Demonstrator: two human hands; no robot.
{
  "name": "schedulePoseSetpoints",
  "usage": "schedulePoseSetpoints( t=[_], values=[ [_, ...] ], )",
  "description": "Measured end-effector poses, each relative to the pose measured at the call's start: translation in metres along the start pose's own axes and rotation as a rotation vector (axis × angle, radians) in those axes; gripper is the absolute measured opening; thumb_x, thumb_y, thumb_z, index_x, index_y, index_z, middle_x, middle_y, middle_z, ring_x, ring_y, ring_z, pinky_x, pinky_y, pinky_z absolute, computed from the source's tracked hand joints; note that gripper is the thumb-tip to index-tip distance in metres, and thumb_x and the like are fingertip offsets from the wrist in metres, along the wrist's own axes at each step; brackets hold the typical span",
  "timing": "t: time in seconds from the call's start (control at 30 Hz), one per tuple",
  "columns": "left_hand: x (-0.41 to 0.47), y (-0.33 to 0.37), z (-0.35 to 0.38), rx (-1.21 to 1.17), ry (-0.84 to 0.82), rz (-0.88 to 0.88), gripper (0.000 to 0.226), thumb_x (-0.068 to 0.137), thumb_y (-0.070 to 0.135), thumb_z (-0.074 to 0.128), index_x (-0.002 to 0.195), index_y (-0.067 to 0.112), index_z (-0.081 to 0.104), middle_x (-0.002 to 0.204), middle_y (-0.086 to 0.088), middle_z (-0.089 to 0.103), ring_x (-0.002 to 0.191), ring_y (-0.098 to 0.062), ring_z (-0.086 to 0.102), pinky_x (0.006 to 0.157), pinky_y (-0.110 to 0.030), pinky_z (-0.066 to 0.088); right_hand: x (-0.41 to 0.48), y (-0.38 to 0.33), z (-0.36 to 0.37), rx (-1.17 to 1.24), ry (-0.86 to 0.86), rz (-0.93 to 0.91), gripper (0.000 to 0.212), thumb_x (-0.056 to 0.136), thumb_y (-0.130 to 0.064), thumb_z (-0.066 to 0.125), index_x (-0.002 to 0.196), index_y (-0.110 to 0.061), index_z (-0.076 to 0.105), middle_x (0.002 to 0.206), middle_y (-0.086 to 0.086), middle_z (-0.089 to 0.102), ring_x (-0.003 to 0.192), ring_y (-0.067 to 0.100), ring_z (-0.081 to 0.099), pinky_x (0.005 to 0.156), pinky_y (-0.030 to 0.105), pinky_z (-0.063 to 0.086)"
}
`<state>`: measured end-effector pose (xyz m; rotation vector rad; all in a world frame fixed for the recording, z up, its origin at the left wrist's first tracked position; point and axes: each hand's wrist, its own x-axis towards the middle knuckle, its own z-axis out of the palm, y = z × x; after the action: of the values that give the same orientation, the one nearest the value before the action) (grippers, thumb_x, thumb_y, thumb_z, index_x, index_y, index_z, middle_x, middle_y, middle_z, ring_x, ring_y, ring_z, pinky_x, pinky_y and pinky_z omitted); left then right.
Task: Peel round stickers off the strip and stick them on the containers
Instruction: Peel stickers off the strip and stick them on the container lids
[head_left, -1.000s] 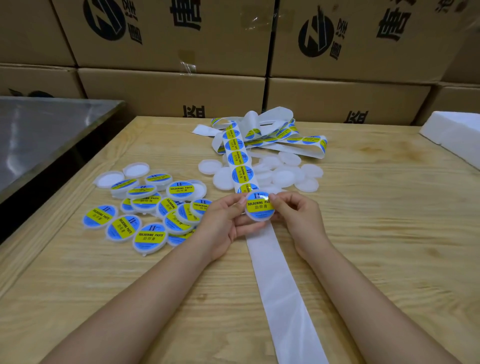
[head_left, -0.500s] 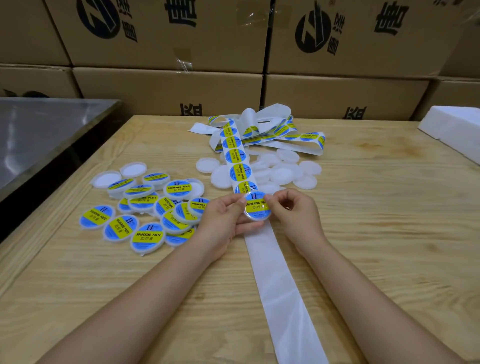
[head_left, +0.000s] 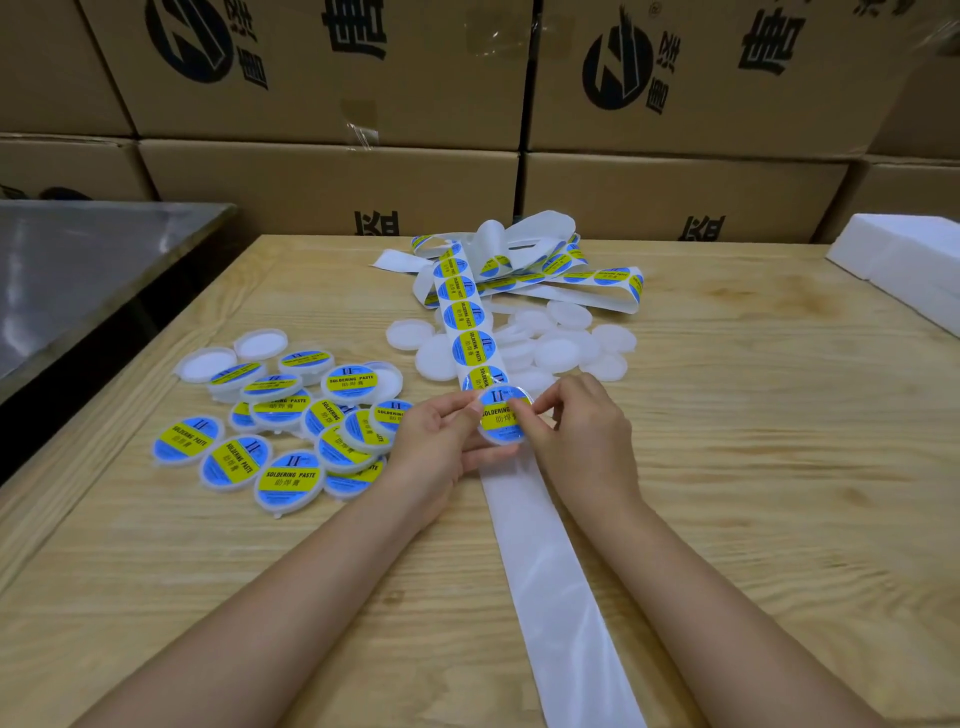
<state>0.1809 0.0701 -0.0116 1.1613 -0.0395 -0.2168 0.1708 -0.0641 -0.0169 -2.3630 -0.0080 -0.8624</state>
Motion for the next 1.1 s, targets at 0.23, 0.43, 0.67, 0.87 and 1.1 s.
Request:
schedulePoseSetpoints(
  t=[0.23, 0.43, 0.67, 0.87, 1.1],
  values=[
    [-0.002, 0.002, -0.001, -0.009, -0.027, -0.003, 0.02, 0.095, 0.005, 0.045, 0.108, -0.003, 0.058, 0.086, -0.012, 0.073, 0.075, -0.024, 0.071, 0.06, -0.029, 0.058, 0.003, 0.007, -0.003, 0.318, -0.17, 0.168, 0.034, 0.081, -0.03, 0.071, 0.108, -0.02, 0.053, 0.078, -0.003, 0.058, 0.059, 0.019, 0.057, 0.059, 0.029, 0.042],
    [-0.005, 0.001, 0.0, -0.003, -0.08, -0.033, 0.012, 0.095, 0.0, 0.043, 0.1, 0.002, 0.054, 0.088, -0.017, 0.068, 0.069, -0.025, 0.071, 0.062, -0.036, 0.059, 0.004, 0.008, 0.004, 0.408, -0.073, 0.181, 0.03, 0.087, -0.023, 0.064, 0.064, -0.02, 0.046, 0.055, -0.006, 0.055, 0.052, 0.008, 0.051, 0.051, 0.017, 0.036],
    [-0.005, 0.003, -0.003, -0.06, -0.146, -0.068, 0.025, 0.098, 0.003, 0.034, 0.111, -0.004, 0.055, 0.097, -0.021, 0.067, 0.079, -0.027, 0.07, 0.07, -0.04, 0.059, -0.002, -0.001, 0.008, 0.251, -0.178, 0.217, 0.048, 0.068, -0.057, 0.07, 0.081, -0.019, 0.044, 0.07, -0.009, 0.056, 0.068, 0.013, 0.057, 0.06, 0.032, 0.044],
    [-0.001, 0.005, -0.009, -0.11, -0.078, -0.058, 0.025, 0.092, 0.005, 0.046, 0.112, -0.002, 0.061, 0.095, -0.02, 0.07, 0.077, -0.028, 0.07, 0.061, -0.039, 0.058, -0.002, 0.0, 0.009, 0.447, -0.373, 0.055, 0.035, 0.076, -0.027, 0.076, 0.094, -0.028, 0.047, 0.087, -0.023, 0.058, 0.081, -0.005, 0.058, 0.066, 0.014, 0.045],
    [-0.001, 0.001, -0.004, -0.003, 0.014, 0.007, 0.02, 0.093, 0.008, 0.05, 0.106, 0.007, 0.065, 0.087, -0.006, 0.073, 0.071, -0.02, 0.071, 0.045, -0.024, 0.053, 0.0, 0.003, 0.005, 0.609, -0.297, 0.076, 0.012, 0.093, -0.015, 0.056, 0.082, -0.017, 0.058, 0.057, -0.021, 0.061, 0.045, 0.002, 0.055, 0.047, 0.012, 0.039]
  ],
)
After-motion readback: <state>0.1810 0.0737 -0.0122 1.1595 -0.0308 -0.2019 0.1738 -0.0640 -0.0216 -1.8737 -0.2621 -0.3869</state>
